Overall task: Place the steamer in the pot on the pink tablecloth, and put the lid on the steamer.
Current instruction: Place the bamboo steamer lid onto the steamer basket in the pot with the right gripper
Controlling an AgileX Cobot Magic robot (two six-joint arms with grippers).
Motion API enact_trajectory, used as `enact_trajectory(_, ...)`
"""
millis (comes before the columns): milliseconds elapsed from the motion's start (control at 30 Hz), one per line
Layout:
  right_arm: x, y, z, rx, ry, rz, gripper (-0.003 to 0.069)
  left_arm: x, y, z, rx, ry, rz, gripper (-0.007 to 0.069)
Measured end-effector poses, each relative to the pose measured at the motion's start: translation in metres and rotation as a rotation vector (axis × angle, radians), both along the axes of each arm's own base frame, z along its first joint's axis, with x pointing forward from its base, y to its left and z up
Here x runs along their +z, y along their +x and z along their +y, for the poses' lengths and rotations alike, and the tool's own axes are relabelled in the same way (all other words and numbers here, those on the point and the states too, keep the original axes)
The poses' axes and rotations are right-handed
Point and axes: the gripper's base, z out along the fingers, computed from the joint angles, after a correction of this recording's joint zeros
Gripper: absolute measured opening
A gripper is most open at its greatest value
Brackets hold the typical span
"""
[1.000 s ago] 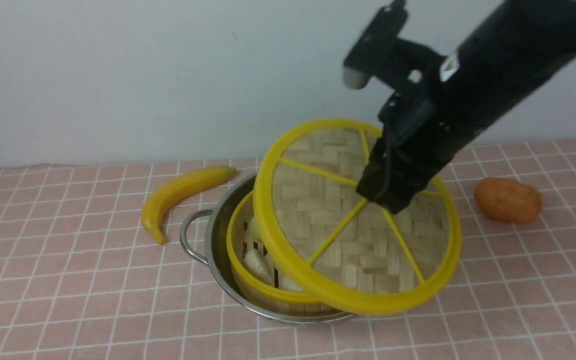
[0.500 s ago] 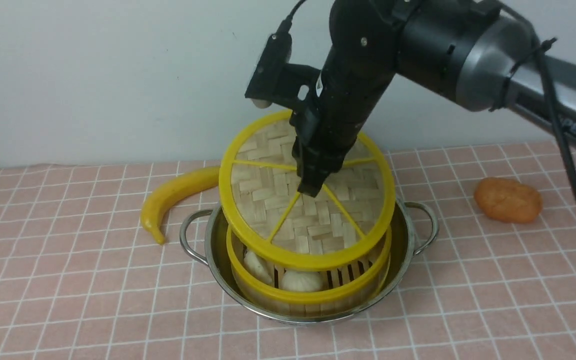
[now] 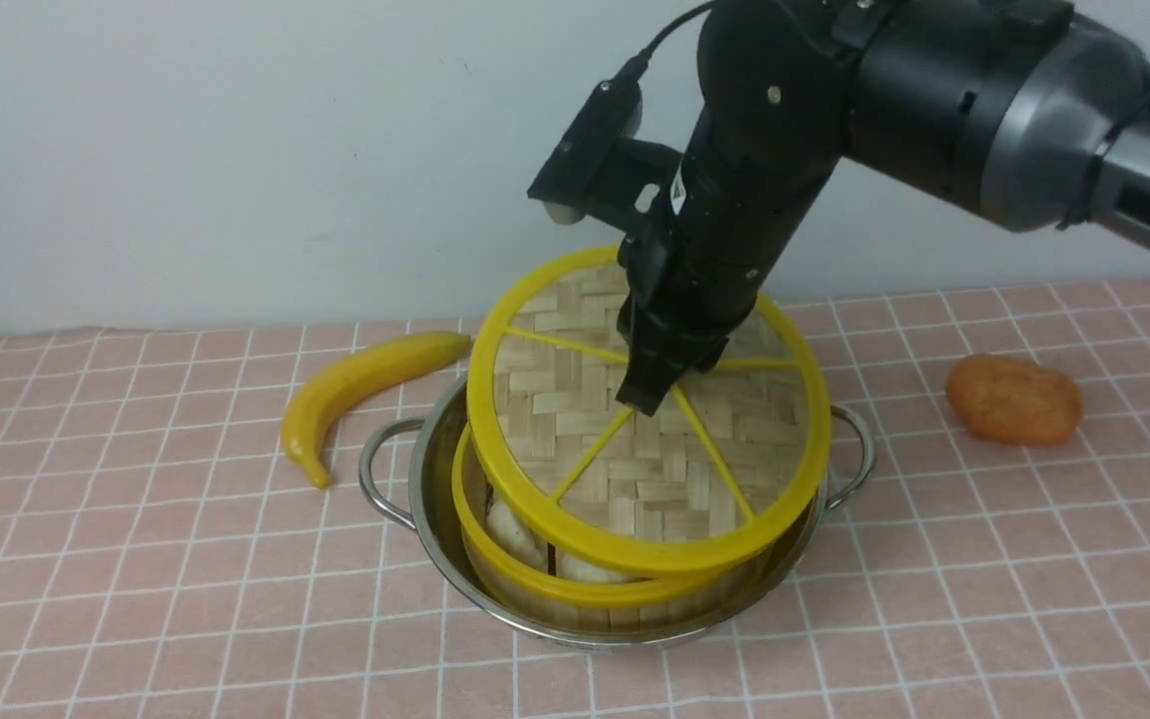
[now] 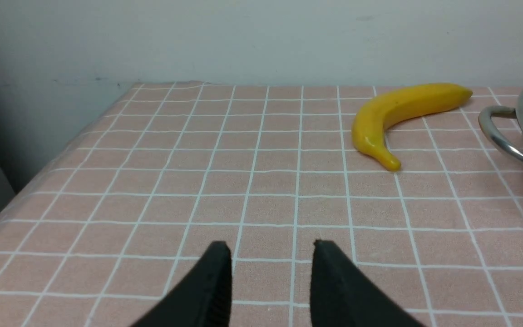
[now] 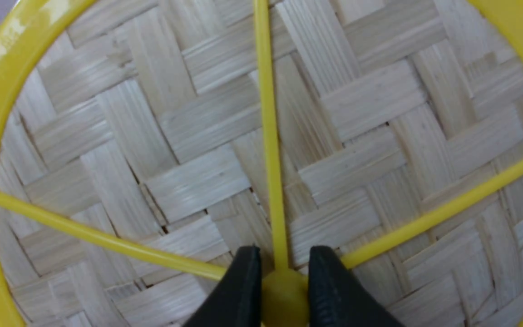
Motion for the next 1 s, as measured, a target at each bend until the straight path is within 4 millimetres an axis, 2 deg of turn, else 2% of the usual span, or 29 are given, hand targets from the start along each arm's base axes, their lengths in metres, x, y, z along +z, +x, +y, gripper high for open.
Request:
enact_trajectory(133, -0.017, 0.010, 0.008, 0.012, -0.019, 0.016, 0.0146, 0.000, 0.000, 0.000, 0.000, 0.000, 0.000, 0.0243)
enact_trajectory(267, -0.022, 0.016, 0.014, 0.030, -0.011, 0.020, 0.0146, 0.000, 0.000, 0.000, 0.000, 0.000, 0.000, 0.0243)
enact_trajectory(733, -0.017, 0.015, 0.021, 0.047, 0.057, 0.041, 0.0146, 0.000, 0.000, 0.000, 0.000, 0.000, 0.000, 0.0243)
enact_trajectory(1000, 0.002, 0.009, 0.015, 0.002, 0.083, 0.010, 0.0146, 0.000, 0.000, 0.000, 0.000, 0.000, 0.000, 0.0243)
